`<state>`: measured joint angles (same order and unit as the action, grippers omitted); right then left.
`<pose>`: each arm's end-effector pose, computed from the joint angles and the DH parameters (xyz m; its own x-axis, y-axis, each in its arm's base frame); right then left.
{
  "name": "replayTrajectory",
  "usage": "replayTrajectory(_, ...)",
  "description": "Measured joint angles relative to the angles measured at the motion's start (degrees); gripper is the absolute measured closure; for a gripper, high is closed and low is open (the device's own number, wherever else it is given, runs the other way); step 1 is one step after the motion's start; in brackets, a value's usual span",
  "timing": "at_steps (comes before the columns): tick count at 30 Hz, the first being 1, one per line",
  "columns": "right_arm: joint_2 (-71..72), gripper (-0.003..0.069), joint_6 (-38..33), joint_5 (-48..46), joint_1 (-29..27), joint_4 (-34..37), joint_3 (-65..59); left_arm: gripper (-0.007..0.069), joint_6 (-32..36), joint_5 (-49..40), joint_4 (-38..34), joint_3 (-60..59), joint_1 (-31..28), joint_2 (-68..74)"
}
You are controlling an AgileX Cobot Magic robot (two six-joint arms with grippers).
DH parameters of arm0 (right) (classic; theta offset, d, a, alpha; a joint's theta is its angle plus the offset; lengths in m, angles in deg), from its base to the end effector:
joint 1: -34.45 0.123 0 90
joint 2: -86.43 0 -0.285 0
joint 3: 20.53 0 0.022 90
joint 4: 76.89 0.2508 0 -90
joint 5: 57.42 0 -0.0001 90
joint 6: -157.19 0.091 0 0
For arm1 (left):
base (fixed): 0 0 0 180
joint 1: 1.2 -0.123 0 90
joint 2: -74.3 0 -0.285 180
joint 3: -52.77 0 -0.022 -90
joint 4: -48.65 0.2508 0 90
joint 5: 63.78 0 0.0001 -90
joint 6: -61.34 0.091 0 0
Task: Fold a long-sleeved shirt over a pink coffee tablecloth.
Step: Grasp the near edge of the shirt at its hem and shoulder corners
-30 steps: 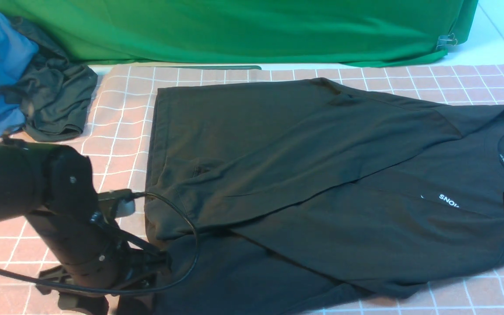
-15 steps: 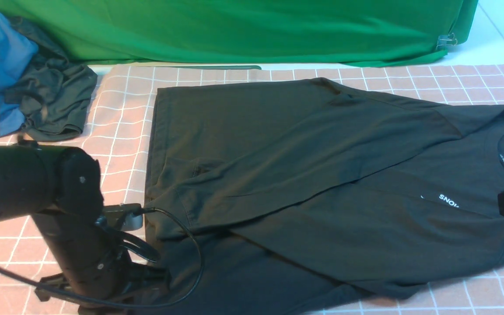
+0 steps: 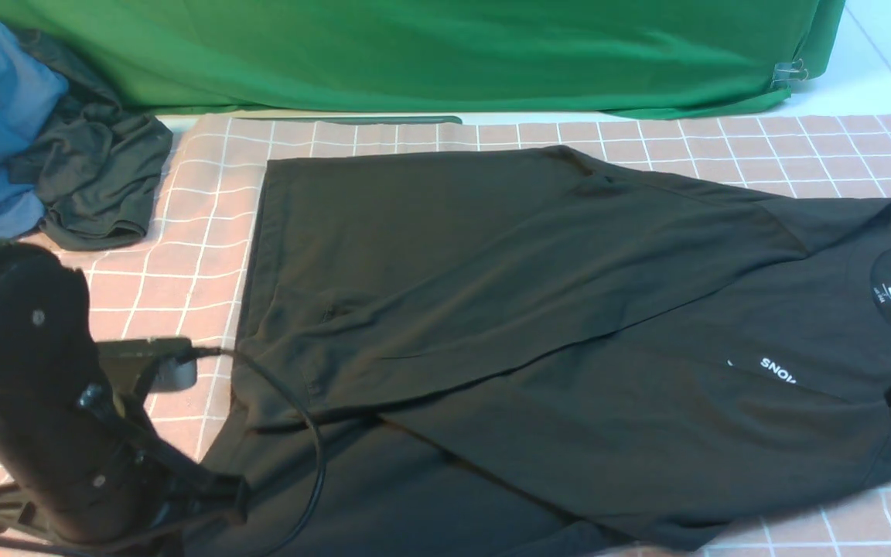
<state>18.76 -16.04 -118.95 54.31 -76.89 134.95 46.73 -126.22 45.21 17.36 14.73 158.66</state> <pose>0.1725 0.0623 0.3174 -0.8775 -0.1916 -0.4397 -0.2379 0.9699 0.0522 0.1882 -0.0587 0.2104 -0.9987 -0.0047 0.0512 -0.0068 0.9992 -0.0405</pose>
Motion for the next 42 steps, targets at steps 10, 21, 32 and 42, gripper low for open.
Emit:
replayTrajectory(10,-7.3,0.0515,-0.9,-4.5,-2.2,-2.4,0.2,0.0595,-0.2,3.0,0.4,-1.9,0.0,0.0)
replayTrajectory(21,-12.4,0.0435,-7.5,0.6,-21.1,8.5,-8.1,0.0595,-0.2,5.5,-0.6,-2.1,0.0,0.0)
replayTrajectory(32,-25.3,0.0229,-8.4,15.2,-21.3,16.5,-11.4,0.0595,-0.2,7.9,-1.0,-2.1,0.0,0.0)
replayTrajectory(42,-31.4,0.0213,-8.5,19.1,-21.3,18.2,-11.4,0.0595,-0.2,8.9,-1.0,-2.1,0.0,0.0)
